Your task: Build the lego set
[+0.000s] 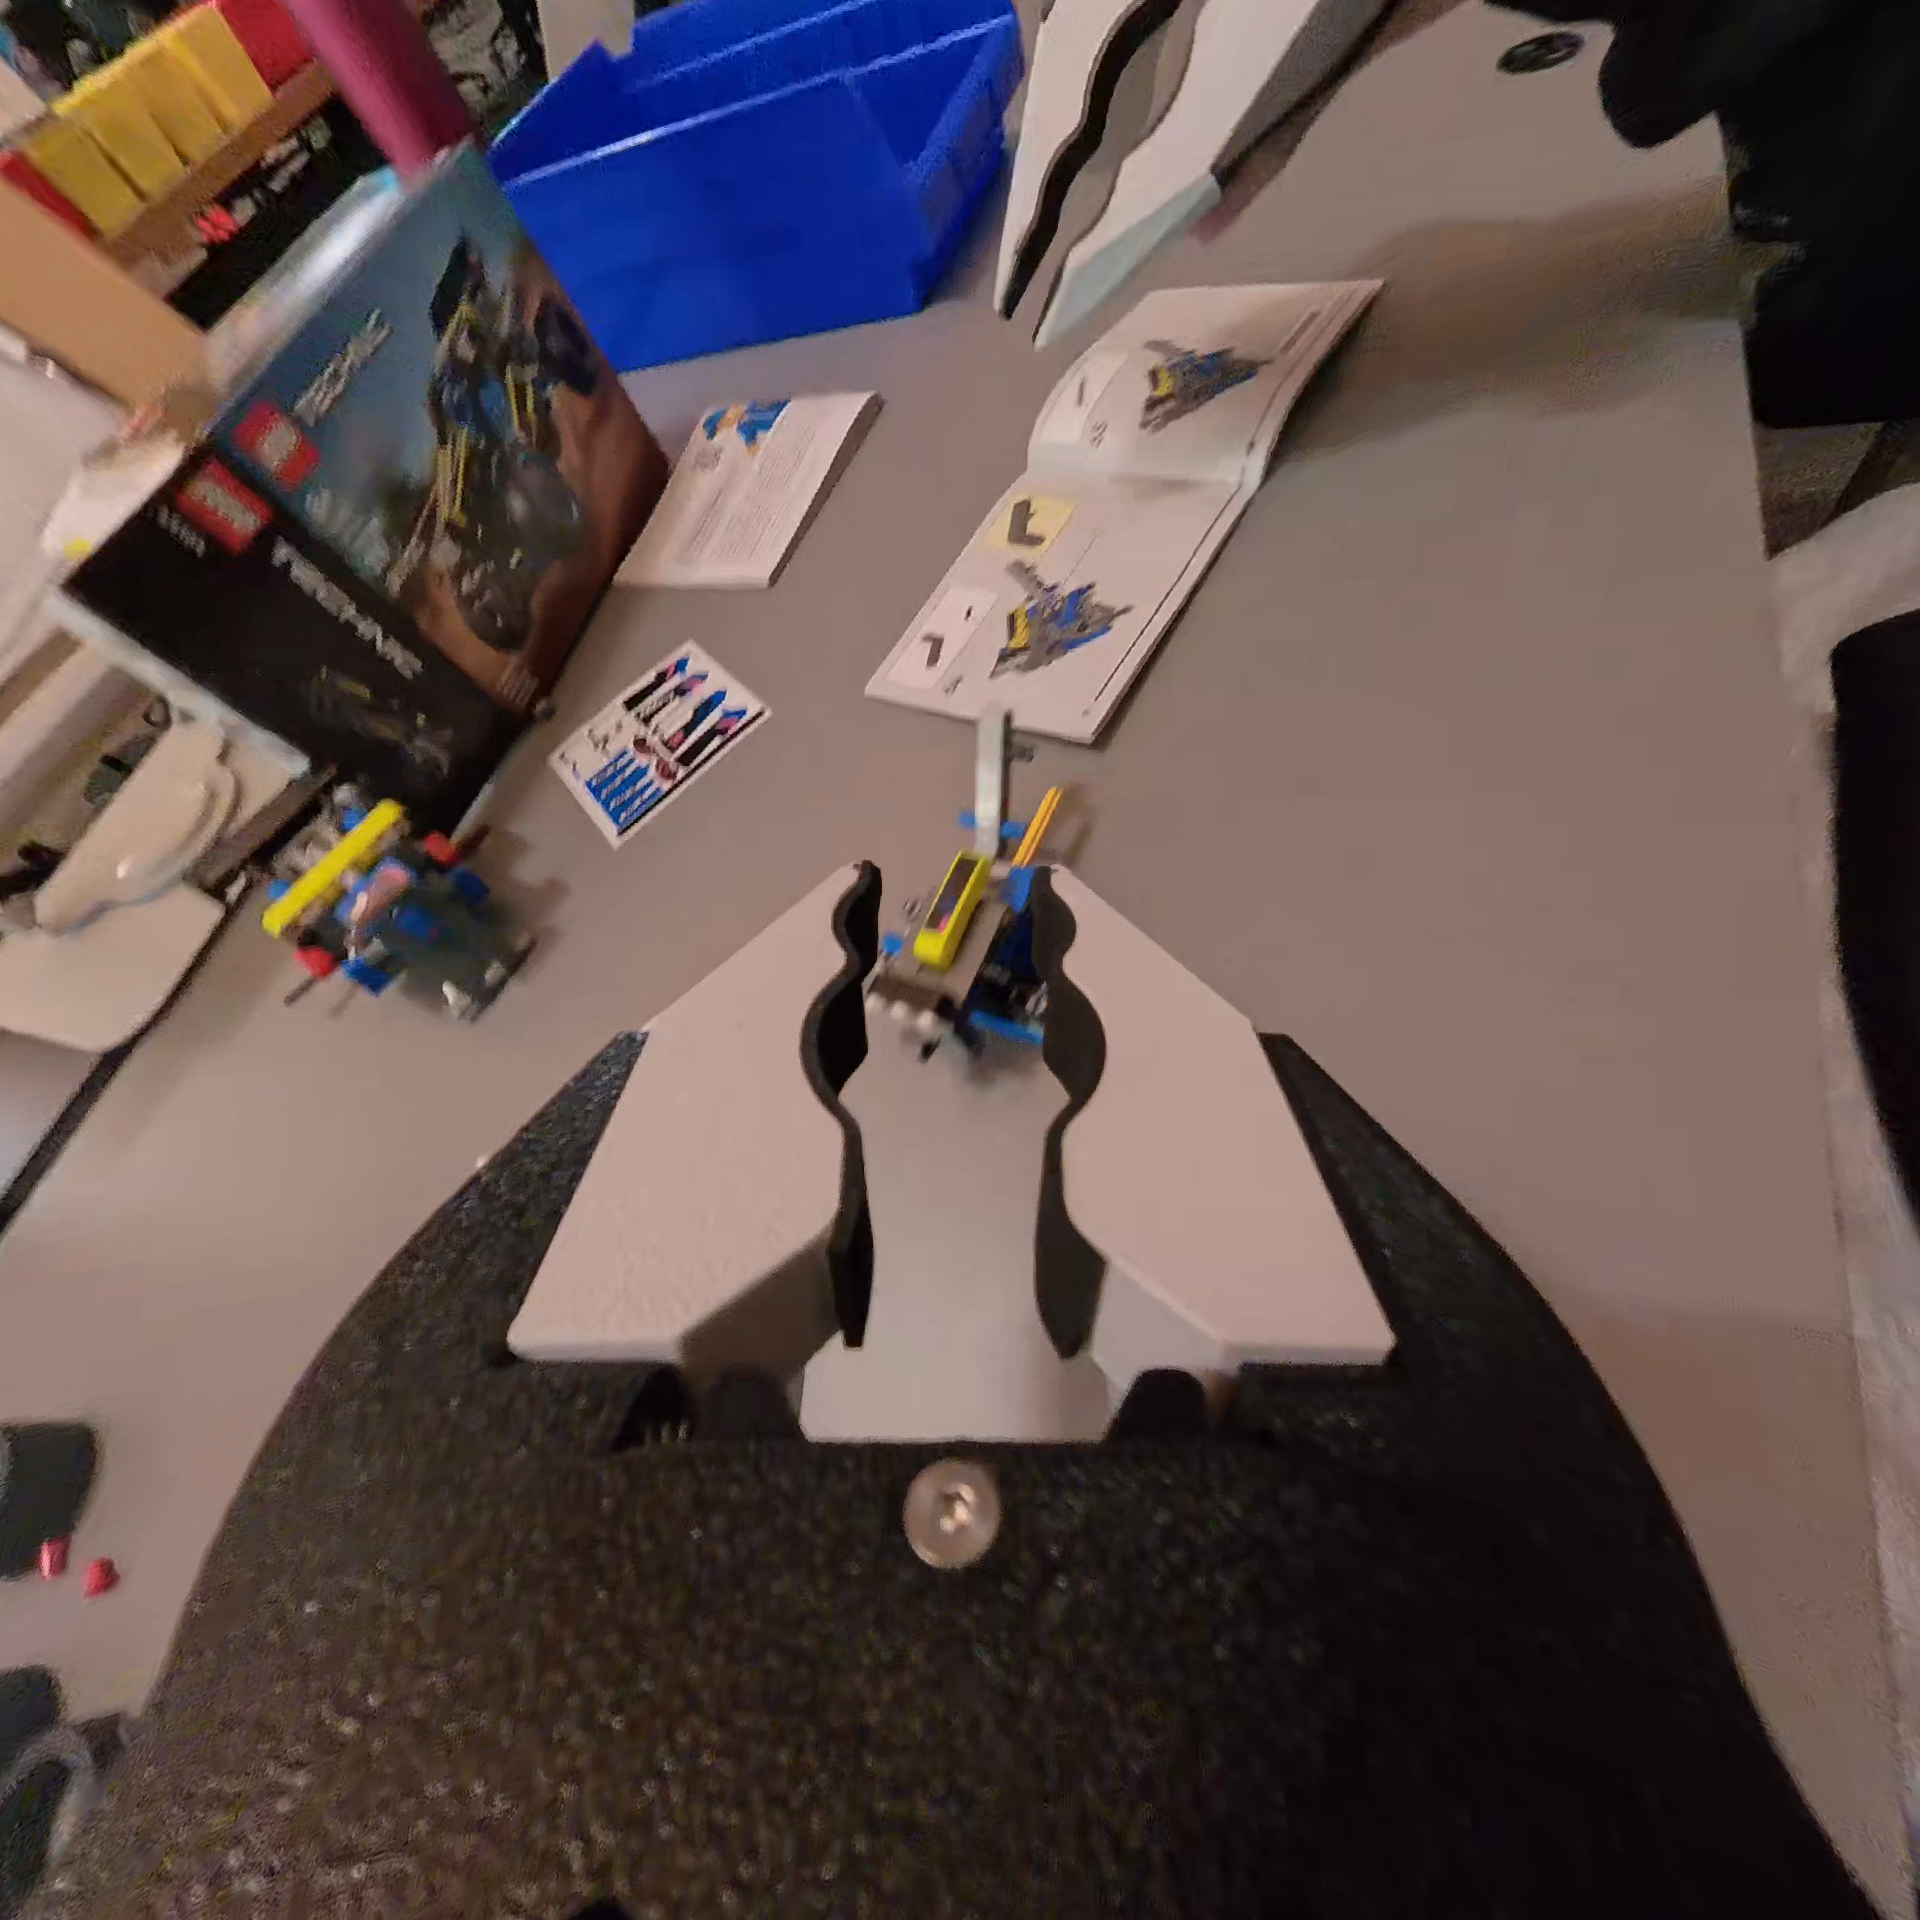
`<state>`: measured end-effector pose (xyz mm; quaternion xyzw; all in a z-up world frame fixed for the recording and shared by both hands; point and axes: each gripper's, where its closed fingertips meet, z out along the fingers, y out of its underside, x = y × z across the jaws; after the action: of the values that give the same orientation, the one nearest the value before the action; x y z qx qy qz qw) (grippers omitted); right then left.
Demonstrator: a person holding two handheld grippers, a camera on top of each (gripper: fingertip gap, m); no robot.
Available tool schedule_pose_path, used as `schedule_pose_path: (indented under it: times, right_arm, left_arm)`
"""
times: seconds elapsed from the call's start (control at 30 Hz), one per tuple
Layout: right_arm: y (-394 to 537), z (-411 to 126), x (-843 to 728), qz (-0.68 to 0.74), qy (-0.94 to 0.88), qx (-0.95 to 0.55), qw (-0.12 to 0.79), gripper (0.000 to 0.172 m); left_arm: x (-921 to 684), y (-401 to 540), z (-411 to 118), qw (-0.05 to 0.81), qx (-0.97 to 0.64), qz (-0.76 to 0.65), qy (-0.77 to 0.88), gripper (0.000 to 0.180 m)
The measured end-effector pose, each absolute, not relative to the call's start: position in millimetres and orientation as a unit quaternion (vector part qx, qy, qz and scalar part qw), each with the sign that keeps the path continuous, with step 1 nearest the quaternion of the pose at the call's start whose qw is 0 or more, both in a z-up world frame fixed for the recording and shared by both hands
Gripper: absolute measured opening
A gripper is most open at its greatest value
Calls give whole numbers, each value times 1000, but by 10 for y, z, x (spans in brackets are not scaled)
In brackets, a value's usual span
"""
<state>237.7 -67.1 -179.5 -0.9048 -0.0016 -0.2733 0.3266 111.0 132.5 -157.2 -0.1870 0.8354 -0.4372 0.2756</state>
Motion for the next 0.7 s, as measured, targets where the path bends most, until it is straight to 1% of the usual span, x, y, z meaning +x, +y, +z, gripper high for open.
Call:
schedule_pose_path:
  times: [0.03,0.1,0.17,0.33,0.47,0.53,0.7]
  right_arm:
    - [-1002,-1857,2446,-279,32,-910,305,4]
    - [-1472,-1979,2506,-282,82,-910,294,1]
    - [-1710,-2104,2523,-272,104,-911,292,2]
    - [-1779,-2319,2471,-240,91,-924,283,3]
    - [-1750,-2371,2368,-207,79,-929,295,2]
    - [-1734,-2412,2276,-179,69,-935,297,0]
    - [-1762,-2475,2225,-165,57,-950,259,0]
  left_arm:
    - [1104,1189,-1565,279,-178,-430,840,25]
    - [1117,855,-1608,277,-164,-415,851,24]
    - [1144,450,-1693,261,-151,-410,861,25]
    - [1361,-367,-1947,246,-144,-401,871,25]
    - [1512,-517,-2192,259,-170,-367,877,25]
    - [1525,-527,-2270,252,-186,-362,878,24]
    - [1490,-502,-2319,232,-212,-359,879,22]
